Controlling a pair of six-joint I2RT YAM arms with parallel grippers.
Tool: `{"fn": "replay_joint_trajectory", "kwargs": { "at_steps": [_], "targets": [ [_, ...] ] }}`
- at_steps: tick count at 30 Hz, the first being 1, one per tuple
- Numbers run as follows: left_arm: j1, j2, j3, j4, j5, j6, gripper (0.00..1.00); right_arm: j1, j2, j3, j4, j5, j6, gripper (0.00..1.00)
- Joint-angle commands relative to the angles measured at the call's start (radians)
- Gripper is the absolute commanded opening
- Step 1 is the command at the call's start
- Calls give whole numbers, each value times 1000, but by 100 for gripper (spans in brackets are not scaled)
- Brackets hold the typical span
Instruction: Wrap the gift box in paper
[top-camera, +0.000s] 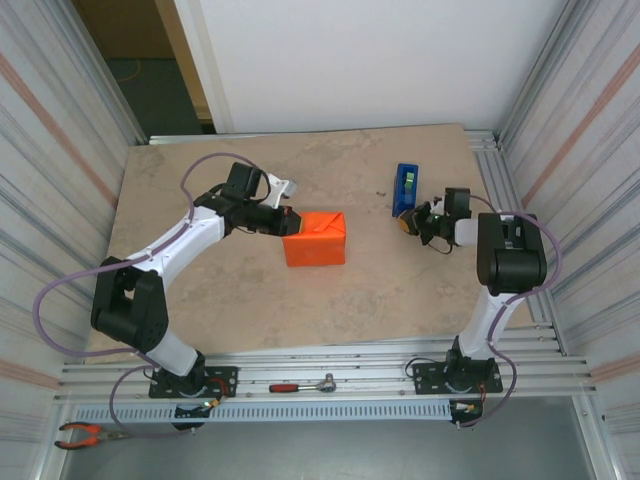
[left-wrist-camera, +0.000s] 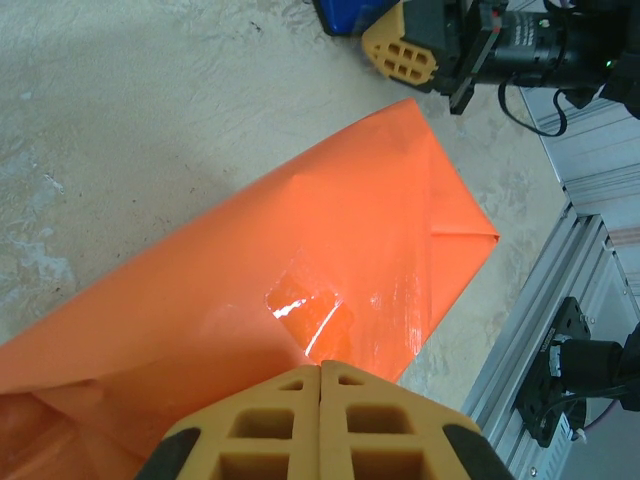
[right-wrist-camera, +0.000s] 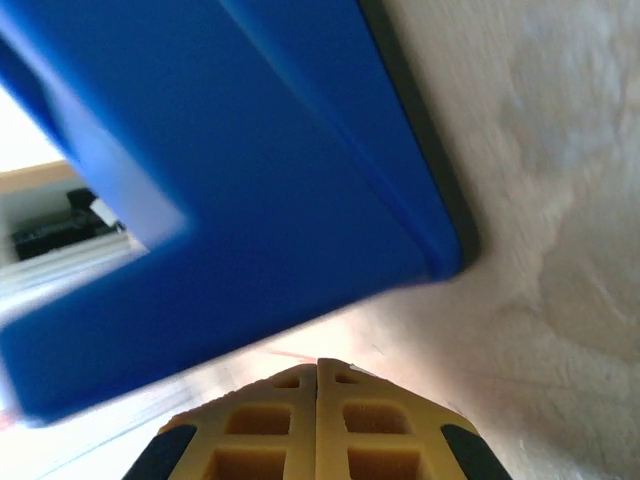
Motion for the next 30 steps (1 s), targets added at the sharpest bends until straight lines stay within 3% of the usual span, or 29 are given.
{"fn": "replay_joint_trajectory", "kwargs": {
  "at_steps": [1, 7, 13, 21, 30],
  "targets": [
    [-14, 7, -46, -72, -20, 17, 1, 14, -32, -11, -47, -1, 6, 0],
    [-14, 7, -48, -70, -19, 16, 1, 63, -217, 25, -176, -39, -54, 0],
    [-13, 5, -51, -68, -20, 14, 1, 220, -376, 160, -380, -35, -116, 0],
    [-14, 2, -54, -68, -20, 15, 1, 467, -409, 266, -434, 13, -74, 0],
    [-14, 7, -52, -69, -17, 18, 1, 614, -335, 270, -382, 51, -27, 0]
  ]
}}
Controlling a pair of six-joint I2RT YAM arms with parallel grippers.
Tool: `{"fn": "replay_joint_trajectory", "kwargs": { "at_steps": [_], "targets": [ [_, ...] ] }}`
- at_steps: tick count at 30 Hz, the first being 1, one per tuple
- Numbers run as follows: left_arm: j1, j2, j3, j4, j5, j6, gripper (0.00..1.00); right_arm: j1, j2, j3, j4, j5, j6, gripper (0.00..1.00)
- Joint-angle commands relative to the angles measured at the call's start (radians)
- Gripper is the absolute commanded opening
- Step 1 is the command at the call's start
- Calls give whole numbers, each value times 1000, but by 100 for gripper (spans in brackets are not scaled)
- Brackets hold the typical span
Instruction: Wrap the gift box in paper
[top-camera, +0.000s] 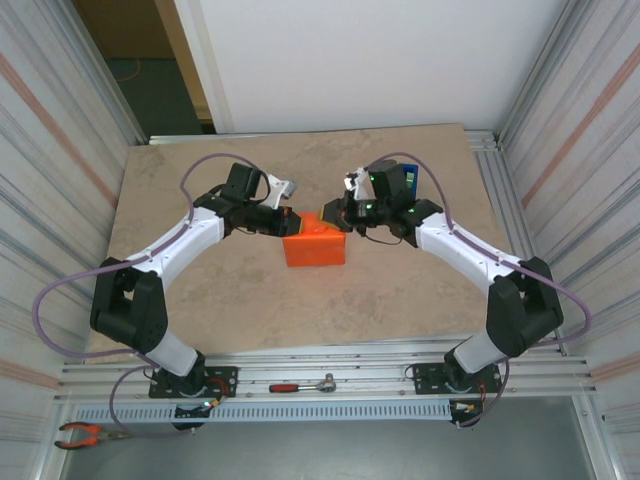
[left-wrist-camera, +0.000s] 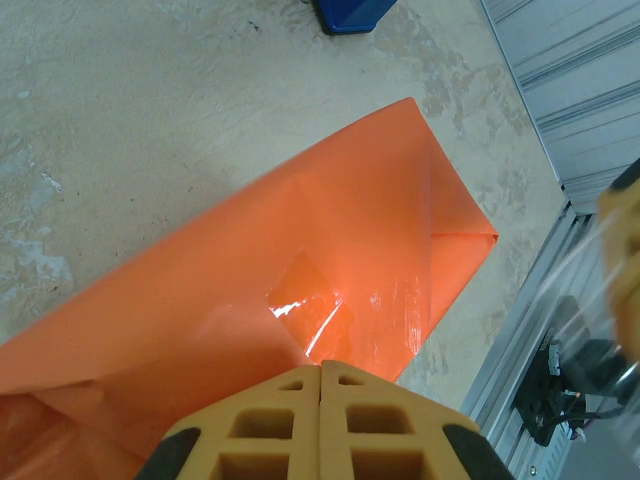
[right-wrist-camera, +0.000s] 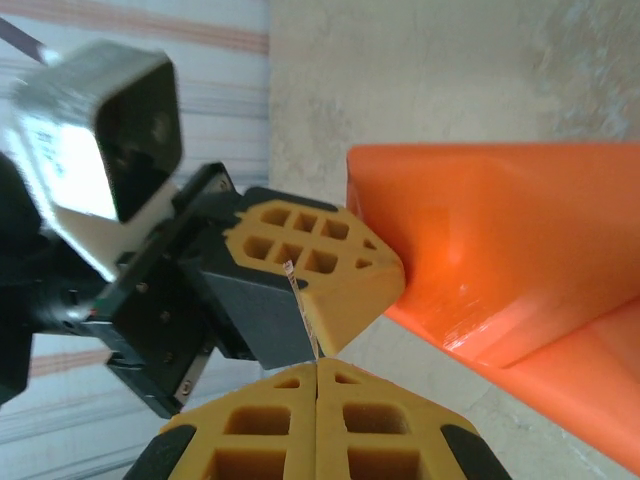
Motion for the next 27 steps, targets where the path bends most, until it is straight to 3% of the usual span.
{"fn": "replay_joint_trajectory", "kwargs": {
  "at_steps": [1, 18, 27],
  "targets": [
    [-14, 13, -45, -74, -18, 18, 1, 25, 43, 19, 14, 22, 27, 0],
    [-14, 17, -47, -74, -15, 19, 1, 20, 96, 23, 17, 43, 23, 0],
    [-14, 16, -48, -71, -7, 16, 1, 15, 134, 50, -154, 125, -67, 0]
  ]
}}
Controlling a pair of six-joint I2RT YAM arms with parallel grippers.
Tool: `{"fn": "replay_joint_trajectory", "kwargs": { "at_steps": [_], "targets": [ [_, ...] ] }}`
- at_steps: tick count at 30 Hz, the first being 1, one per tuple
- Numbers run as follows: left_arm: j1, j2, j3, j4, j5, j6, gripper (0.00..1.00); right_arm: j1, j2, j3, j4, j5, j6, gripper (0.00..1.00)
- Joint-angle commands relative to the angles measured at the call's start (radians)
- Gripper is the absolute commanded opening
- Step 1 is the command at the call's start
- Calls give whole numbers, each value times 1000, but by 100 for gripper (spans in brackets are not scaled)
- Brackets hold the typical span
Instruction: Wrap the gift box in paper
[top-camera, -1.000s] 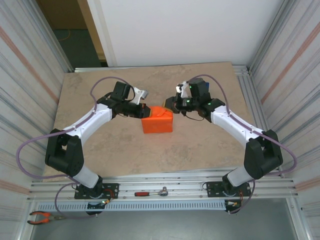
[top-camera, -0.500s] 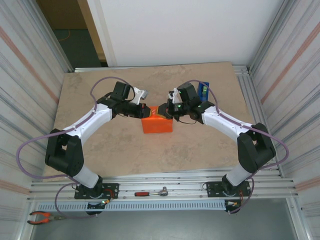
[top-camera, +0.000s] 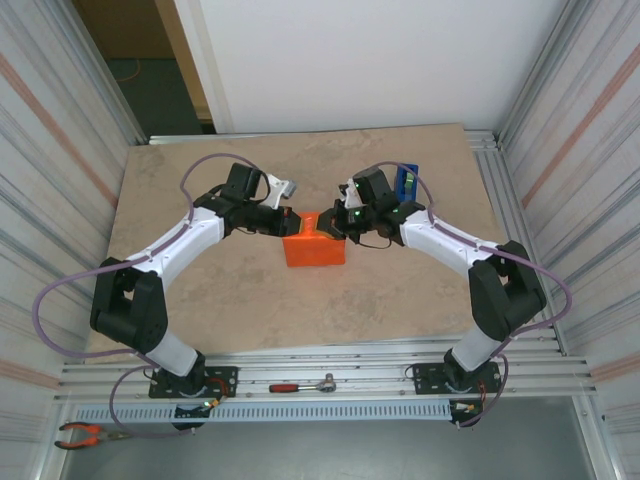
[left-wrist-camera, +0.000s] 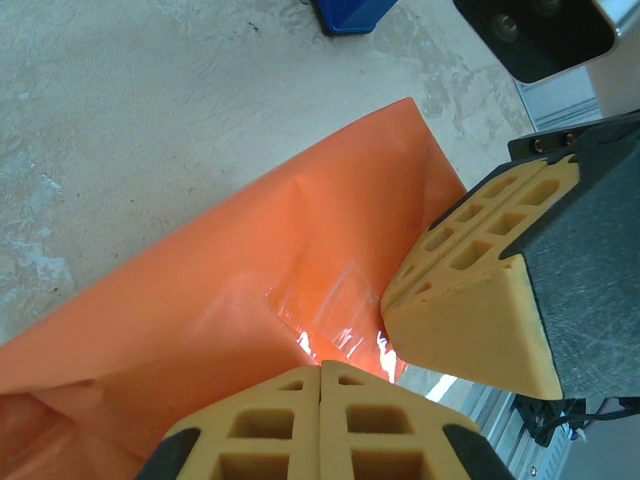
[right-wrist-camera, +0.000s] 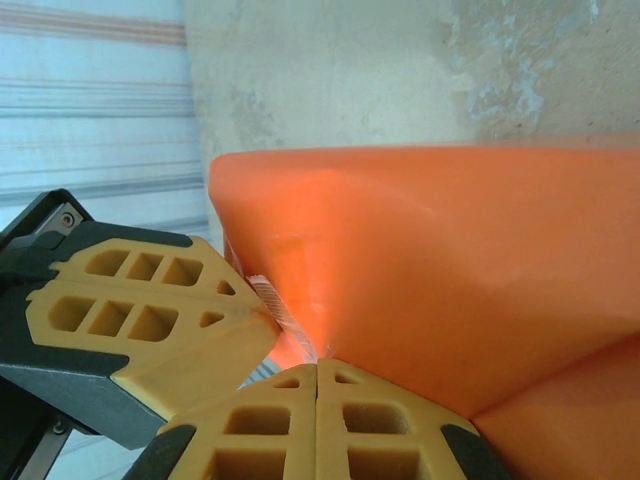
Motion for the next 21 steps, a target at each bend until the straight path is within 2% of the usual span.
{"fn": "replay_joint_trajectory", "kwargs": {
  "at_steps": [1, 11, 21],
  "targets": [
    [-14, 16, -47, -74, -11, 15, 1, -6, 29, 29, -120, 62, -55, 0],
    [-8, 2, -19, -71, 38, -8, 1, 16, 85, 121, -312, 120, -122, 0],
    [10, -37, 110, -13, 142, -120, 2, 29, 115, 107, -323, 125, -117, 0]
  ]
}}
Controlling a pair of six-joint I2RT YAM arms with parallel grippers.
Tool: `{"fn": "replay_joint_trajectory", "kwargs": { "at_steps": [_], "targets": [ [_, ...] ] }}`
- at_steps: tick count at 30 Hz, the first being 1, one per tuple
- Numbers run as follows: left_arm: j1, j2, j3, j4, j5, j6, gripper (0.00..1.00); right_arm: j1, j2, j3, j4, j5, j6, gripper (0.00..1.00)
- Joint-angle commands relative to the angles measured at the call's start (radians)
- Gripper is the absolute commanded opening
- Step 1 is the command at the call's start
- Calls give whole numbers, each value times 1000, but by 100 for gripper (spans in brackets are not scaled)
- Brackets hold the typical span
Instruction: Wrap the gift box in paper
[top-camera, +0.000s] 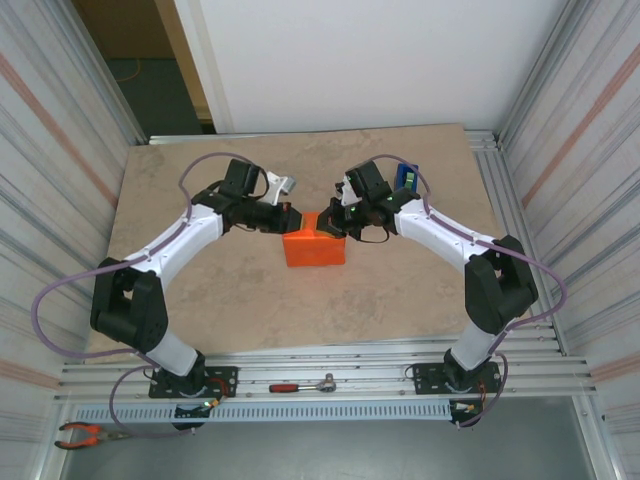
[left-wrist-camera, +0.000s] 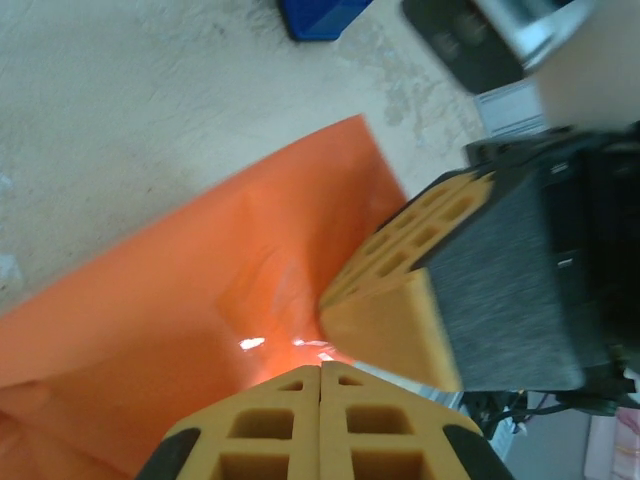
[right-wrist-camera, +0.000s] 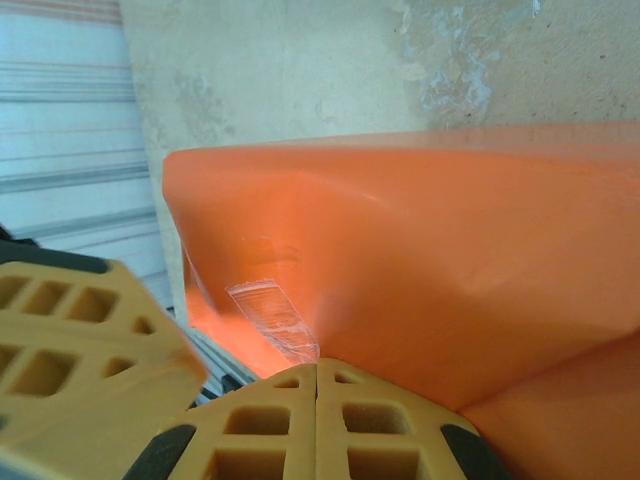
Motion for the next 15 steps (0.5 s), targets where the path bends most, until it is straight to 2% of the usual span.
{"fn": "replay_joint_trajectory", "kwargs": {
  "at_steps": [1, 15],
  "targets": [
    [-6, -33, 65, 16, 67, -57, 2, 14, 60, -31, -104, 74, -27, 0],
    [-34, 75, 63, 89, 31, -86, 1, 15, 57, -63, -82, 67, -20, 0]
  ]
}}
